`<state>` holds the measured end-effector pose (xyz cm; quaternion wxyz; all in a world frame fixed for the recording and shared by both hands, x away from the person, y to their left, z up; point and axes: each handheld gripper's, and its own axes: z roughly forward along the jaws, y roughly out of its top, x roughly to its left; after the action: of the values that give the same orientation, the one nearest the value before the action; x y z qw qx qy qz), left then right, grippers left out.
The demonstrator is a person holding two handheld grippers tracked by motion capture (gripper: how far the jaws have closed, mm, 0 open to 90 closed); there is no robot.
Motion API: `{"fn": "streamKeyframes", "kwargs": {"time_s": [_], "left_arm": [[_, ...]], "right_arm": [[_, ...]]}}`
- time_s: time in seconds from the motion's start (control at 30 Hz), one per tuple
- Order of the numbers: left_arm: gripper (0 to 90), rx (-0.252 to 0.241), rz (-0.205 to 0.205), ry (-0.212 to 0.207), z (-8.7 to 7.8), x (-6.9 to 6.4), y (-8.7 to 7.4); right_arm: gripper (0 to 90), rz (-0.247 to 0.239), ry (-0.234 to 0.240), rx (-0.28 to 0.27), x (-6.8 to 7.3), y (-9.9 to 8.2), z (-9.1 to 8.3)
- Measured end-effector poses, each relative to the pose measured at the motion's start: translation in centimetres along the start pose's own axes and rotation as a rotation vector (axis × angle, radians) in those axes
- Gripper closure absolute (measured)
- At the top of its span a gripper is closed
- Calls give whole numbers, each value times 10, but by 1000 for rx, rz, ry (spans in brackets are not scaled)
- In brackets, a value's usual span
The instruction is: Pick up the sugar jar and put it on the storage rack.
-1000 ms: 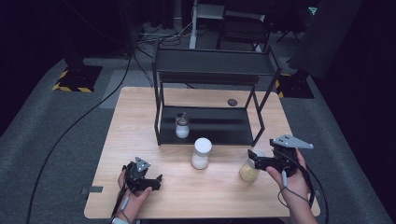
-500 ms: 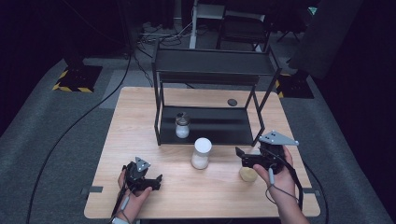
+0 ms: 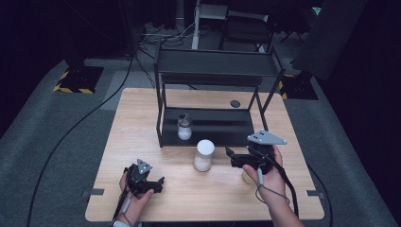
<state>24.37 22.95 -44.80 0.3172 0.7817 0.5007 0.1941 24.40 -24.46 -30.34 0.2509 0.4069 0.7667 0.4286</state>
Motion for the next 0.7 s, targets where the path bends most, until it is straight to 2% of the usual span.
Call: {"fn": "streamKeyframes", "kwargs": {"time_s": [0.17,0.7], "left_arm": [[6,-2,-2,0,0,0,0],[6,-2,-3,0,0,0,0]], "right_arm": [[59,-7,11,-14,10,3,8],[56,-3,22,-35,29,0,37]]}}
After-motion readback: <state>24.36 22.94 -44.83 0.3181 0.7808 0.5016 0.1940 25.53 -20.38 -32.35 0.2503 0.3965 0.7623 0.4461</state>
